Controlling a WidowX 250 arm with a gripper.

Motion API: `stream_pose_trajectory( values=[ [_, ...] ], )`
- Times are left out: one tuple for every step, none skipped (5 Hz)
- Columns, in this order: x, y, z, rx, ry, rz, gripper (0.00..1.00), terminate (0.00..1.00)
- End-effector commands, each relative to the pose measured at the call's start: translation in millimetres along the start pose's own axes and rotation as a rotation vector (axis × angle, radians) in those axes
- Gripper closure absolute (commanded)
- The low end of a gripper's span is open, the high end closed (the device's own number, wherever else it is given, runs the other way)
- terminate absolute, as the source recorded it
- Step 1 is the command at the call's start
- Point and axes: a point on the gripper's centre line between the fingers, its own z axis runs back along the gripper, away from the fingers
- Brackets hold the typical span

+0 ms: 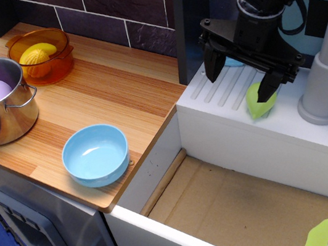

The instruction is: Put pear in bowl

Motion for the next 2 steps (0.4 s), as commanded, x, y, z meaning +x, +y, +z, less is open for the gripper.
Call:
stream_pose_trajectory(
  values=[
    [0.0, 0.0, 0.0, 0.000, 0.000, 0.000, 0.00, 0.00],
    [7.9, -0.9, -6.2, -0.018, -0.028, -0.030, 0.00, 0.00]
  ],
)
